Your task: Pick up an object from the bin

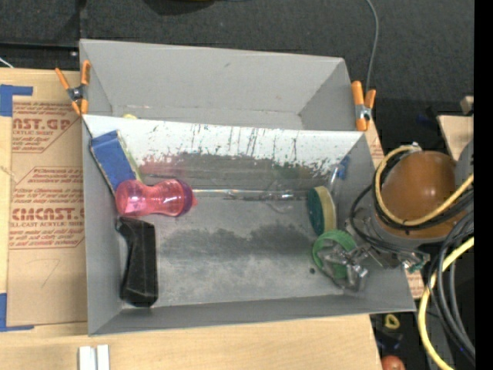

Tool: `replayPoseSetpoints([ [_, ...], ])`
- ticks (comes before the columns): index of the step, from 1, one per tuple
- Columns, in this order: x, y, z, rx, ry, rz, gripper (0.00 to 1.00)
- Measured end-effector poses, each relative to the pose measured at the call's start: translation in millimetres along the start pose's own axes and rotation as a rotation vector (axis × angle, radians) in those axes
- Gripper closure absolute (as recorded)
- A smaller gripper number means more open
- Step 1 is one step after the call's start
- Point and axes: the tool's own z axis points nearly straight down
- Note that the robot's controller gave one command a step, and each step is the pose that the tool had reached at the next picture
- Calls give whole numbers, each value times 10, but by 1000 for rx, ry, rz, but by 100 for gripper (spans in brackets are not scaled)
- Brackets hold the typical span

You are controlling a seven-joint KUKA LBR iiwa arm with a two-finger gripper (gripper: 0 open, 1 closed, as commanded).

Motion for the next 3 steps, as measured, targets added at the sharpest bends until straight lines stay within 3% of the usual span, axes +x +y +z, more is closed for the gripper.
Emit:
replayPoseSetpoints([
  [1,2,1,-3,0,1,0,100],
  [2,7,22,-455,-7,5,1,100],
  [3,-6,27,-662,-6,4,1,100],
])
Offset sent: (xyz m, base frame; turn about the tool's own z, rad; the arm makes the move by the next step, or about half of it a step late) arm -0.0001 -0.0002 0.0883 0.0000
